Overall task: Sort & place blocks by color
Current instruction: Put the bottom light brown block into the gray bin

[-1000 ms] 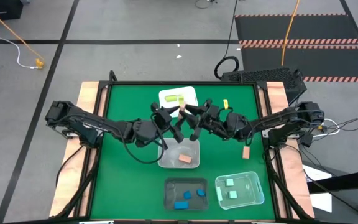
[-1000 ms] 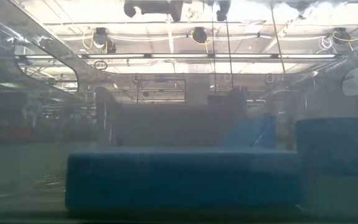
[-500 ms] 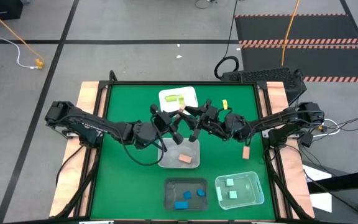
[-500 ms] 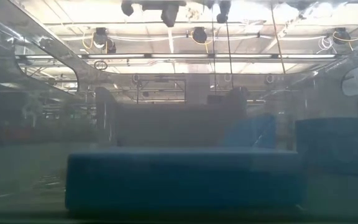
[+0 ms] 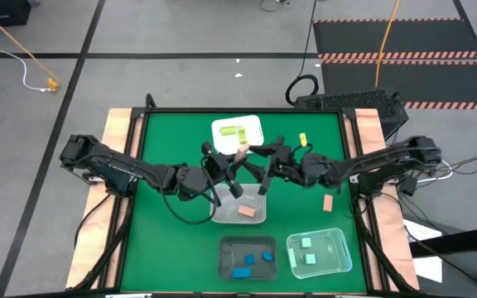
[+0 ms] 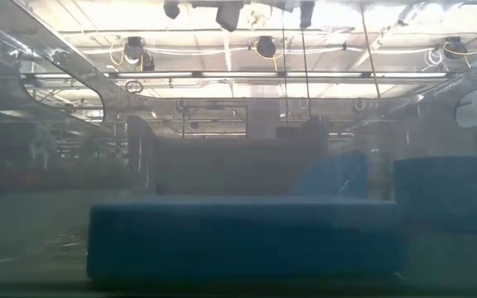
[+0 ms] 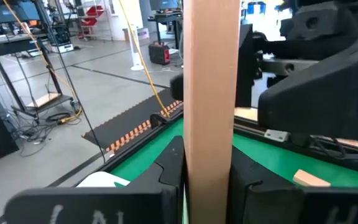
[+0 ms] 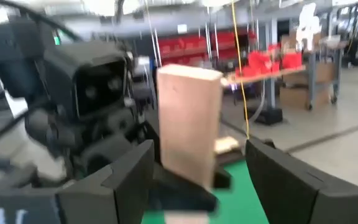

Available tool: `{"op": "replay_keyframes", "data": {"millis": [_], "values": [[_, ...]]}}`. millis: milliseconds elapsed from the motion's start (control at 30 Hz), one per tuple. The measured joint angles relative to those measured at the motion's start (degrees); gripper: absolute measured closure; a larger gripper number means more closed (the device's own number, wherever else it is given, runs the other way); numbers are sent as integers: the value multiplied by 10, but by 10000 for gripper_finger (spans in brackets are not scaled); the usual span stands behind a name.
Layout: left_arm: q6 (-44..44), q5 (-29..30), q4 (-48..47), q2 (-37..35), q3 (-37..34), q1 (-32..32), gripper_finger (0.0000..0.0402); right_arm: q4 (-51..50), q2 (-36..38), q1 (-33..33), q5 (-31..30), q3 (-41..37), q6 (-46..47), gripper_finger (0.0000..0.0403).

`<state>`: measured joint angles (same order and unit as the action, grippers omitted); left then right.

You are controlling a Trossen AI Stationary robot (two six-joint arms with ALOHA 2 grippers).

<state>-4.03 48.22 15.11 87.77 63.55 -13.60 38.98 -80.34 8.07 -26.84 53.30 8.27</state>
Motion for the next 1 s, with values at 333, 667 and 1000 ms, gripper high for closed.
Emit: {"op": "replay_keyframes", "data": {"millis": [333,667,1000], "values": [[19,2,64,-7,0,0,346,-316,159,20,0,0,135,171],[34,-45,116,-25,0,-22,346,-606,210,58,58,0,378,186],[-94,-144,59,-27,0,-52,346,-907,210,86,246,0,530,188]]}}
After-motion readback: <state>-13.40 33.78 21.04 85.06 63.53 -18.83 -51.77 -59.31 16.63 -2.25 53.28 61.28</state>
